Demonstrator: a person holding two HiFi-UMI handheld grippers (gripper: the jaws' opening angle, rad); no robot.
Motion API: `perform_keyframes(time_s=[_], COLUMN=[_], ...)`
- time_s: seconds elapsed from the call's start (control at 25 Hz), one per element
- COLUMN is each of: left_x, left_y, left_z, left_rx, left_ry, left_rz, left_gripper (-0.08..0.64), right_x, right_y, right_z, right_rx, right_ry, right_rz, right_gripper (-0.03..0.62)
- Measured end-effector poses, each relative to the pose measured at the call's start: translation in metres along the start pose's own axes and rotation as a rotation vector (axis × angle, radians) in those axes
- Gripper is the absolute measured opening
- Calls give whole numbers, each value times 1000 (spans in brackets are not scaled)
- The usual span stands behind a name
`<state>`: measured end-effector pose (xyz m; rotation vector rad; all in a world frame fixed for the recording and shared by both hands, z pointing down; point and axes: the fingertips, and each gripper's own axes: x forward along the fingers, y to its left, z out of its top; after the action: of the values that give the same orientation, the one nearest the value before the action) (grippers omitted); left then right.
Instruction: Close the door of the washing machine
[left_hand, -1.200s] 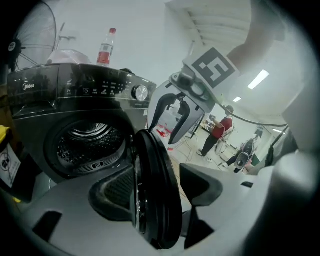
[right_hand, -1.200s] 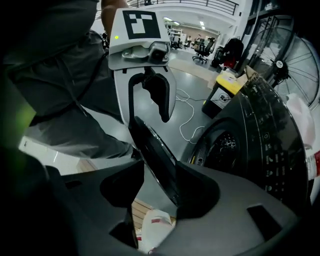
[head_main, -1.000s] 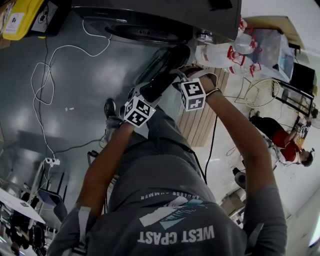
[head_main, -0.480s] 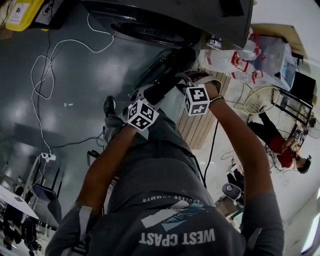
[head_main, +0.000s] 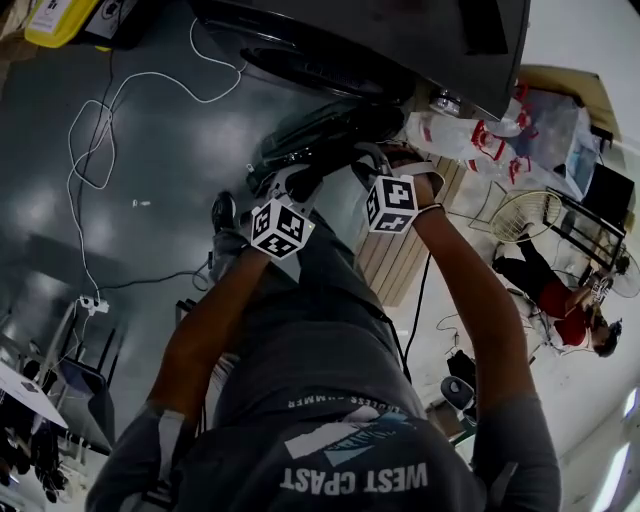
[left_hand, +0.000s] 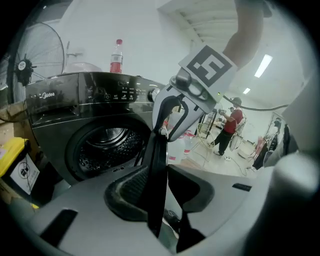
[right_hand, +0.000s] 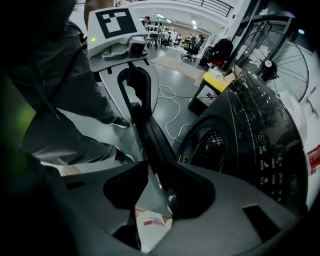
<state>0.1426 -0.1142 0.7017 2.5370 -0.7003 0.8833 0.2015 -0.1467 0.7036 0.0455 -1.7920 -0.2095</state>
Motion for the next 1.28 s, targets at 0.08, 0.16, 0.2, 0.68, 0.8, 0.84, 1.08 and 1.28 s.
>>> perform_keyframes(time_s=[0.08,0.16,0.2,0.68,0.8,0.84,1.08,1.28], left_x=[-1,-1,0,15,19,20,24,31], left_y=[14,29,36,106,117,120,141,159], left_z=[3,7,9,37,43,45,56,66], left_rx=[14,28,37,149,159,163,175,156], left_ry=[-3,-3,-4,-16,-16,-17,-27,-32], left_rz=[28,48,57,122,134,137,172,214], left_gripper=[132,133,135,150,153,155,158,156], right_x=[3,5,6,18,20,20,22,23], right_y=[-11,-21,-26,-81,-90,-93,-111,-128], right_z=[4,8,9,14,13,13,12,10], right_rx=[29,60,77,259,295,308,391,465], right_ry=[-2,-2,-2,-9,-15,-16,-15,-2], right_rz=[-27,-53,-68,-221,-253,-264,-326,-377], right_gripper=[160,158,158,155,155,155,156,156])
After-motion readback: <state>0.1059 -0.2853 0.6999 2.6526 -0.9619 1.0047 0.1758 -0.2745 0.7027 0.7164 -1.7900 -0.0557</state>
